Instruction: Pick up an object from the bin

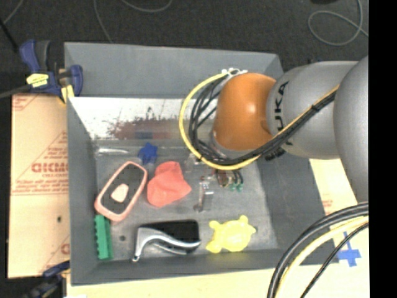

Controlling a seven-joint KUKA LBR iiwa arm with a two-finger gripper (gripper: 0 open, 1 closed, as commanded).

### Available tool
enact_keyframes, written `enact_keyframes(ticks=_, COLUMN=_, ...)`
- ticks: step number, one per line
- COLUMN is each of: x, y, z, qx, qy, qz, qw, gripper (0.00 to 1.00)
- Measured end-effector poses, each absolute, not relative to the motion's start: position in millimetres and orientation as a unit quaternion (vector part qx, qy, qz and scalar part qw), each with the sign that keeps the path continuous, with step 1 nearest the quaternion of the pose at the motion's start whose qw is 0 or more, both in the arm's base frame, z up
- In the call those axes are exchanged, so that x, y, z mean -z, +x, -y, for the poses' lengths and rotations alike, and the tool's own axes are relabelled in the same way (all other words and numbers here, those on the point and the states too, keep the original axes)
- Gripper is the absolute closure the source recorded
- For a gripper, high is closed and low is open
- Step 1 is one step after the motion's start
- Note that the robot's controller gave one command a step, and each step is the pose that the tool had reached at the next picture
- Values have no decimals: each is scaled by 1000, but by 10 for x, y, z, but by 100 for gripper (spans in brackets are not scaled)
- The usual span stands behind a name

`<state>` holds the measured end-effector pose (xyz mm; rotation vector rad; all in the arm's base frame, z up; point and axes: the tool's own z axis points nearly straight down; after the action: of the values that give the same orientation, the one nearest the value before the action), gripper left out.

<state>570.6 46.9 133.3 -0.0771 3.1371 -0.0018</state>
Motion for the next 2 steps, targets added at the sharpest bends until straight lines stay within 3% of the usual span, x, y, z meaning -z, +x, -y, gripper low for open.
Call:
enact_keyframes(ticks=1, x=-809, y=5656, z=-490, qx=1, qy=-65, qz=-998, qw=9, gripper=0)
enact_keyframes(ticks=2, x=-675, y=5625, z=-710, qx=4, qy=-136, qz=-991, qw=6, gripper=0)
